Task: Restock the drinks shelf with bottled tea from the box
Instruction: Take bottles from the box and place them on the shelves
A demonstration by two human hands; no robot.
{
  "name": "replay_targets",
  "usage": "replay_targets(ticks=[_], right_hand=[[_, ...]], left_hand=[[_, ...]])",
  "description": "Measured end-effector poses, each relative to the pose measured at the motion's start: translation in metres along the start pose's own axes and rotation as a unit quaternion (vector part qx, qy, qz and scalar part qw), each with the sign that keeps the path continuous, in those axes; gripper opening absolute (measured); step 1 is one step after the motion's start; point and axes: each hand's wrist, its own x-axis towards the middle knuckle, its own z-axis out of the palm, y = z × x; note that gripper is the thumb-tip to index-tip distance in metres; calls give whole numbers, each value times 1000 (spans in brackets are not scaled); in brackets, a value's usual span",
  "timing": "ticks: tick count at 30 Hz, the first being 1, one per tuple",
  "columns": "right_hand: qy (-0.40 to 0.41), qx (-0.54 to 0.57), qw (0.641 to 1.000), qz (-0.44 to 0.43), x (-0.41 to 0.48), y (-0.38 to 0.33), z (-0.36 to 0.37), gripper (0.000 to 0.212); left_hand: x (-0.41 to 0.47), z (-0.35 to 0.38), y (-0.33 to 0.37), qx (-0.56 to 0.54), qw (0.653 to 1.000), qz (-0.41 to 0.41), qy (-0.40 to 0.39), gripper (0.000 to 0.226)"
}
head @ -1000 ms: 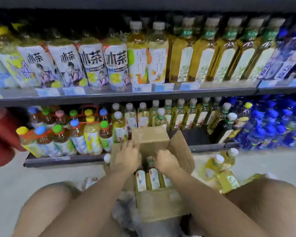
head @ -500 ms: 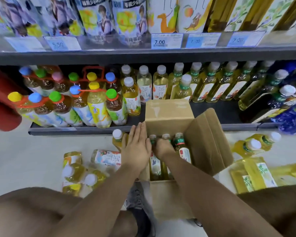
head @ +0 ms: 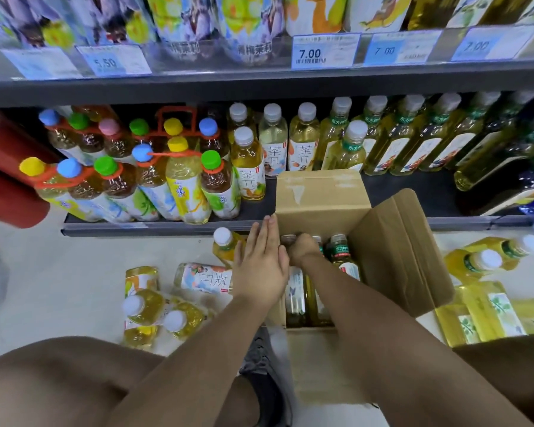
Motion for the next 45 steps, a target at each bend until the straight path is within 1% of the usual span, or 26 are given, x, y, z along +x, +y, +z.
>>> replay_targets(ticks=[3,5,6,7,10,12,15,16,18,20,21,22,24,26,27,29,31,33,35,38,40,42,45], right_hand=[[-26,98,995,-18,-7,6,-18,44],[-38,125,990,-54,-23,6,-30,28],[-38,106,990,-79,-33,7,-36,21],[-36,90,990,-106,-41,8,-40,21],[-9,65,984,-163,-65,15,-55,29],[27,71,981,-177,-80,21,-68,31],[46,159,965,-202,-108,17,-93,30],[49,184,960,-206,-117,12,-102,32],[53,211,951,-219,-132,2,-120,27],[34,236,941,-241,-146,-10,-135,13],[30,243,936,-252,-151,-15,-141,12],[28,247,934,-257,-156,-20,-147,17],[15,257,930,-264,-164,-27,-154,28],[2,268,929,-256,-167,-31,-154,35],[12,266,933,-240,-167,-30,-151,42],[49,221,954,-196,-160,-23,-142,48],[64,84,981,-161,-142,-10,-126,44],[41,-43,991,-123,-126,4,-107,42],[15,-136,987,-88,-114,17,-87,43],[23,-180,983,-34,-88,31,-60,46],[15,-200,979,-21,-70,36,-46,39],[7,-210,978,-12,-58,34,-38,38],[4,-192,981,2,-35,32,-27,42]], left_hand=[[-1,-1,1,-1,1000,-6,1,65],[-1,-4,3,-2,1000,-16,-9,66],[-1,-4,3,2,1000,-17,-17,66],[-1,-6,4,7,1000,-16,-24,64],[-2,-20,10,17,999,-3,-43,61],[-7,-31,18,14,999,20,-48,63],[-26,-42,34,0,996,68,-49,77],[-34,-45,41,-17,996,67,-58,85],[-45,-52,56,-91,994,26,-56,97],[-48,-65,69,-191,981,-20,-17,95],[-47,-73,73,-231,973,-27,-1,92],[-45,-81,76,-256,966,-23,7,91],[-41,-97,75,-265,964,-1,20,91],[-37,-109,66,-233,972,13,41,93],[-36,-111,59,-202,978,10,47,93],[-34,-111,45,-152,987,-17,42,93],[-28,-108,32,-135,989,-57,6,95],[-21,-104,23,-131,989,-72,-14,97],[-14,-97,18,-126,989,-75,-21,98],[-3,-87,16,-110,991,-70,-45,95],[5,-82,14,-101,992,-56,-58,95],[12,-76,12,-108,991,-51,-53,94],[22,-68,5,-138,988,-68,-33,94]])
